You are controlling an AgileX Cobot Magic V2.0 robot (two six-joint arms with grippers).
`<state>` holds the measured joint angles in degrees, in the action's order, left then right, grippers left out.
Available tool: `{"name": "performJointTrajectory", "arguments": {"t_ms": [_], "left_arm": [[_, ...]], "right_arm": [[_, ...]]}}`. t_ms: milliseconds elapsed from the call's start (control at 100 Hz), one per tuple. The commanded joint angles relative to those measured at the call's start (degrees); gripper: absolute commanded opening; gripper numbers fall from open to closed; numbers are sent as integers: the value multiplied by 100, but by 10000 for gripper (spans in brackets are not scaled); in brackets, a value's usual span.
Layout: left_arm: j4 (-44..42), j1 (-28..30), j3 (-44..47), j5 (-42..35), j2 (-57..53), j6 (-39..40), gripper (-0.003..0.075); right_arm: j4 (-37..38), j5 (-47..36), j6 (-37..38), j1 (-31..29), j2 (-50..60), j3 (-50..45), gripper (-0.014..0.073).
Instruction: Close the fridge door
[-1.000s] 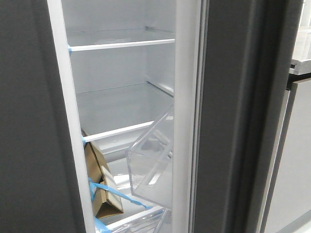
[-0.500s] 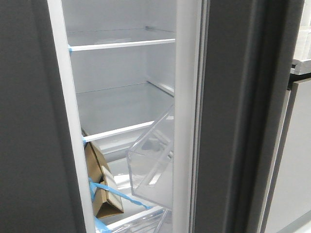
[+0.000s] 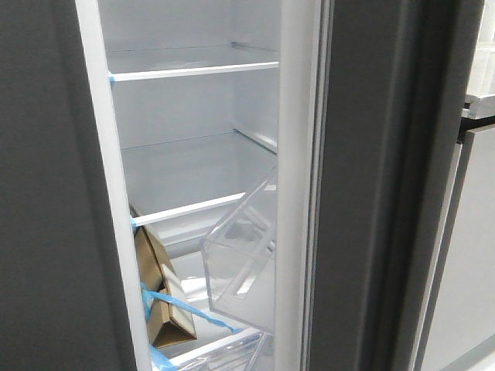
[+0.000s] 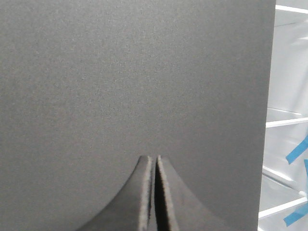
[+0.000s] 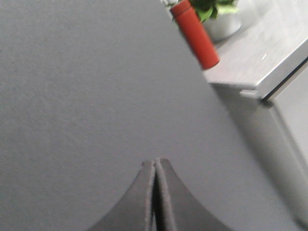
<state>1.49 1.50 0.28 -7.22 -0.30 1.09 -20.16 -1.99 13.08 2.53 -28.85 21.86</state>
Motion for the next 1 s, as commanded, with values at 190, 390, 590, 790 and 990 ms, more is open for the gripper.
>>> {"name": "performJointTrajectory", "arguments": {"t_ms": [190,390,590,790,990], "left_arm": [[23,-10,201,-423,-61,25,-20],[23,-10,201,-423,-61,25,-20],[23,-10,201,-423,-61,25,-20],[23,-10,201,-423,-61,25,-20],[23,-10,201,-423,-61,25,-20]], "right_arm": [[-21,-359,253,769,-751,834,-45],[11,-299,253,976,-1098,1004,-45],[372,-534,243,1412,-1524,1296,-45],[652,-594,243,1640,-2027,1736,-45],[726,-803,243,1862,-2728,2143,-45]]}}
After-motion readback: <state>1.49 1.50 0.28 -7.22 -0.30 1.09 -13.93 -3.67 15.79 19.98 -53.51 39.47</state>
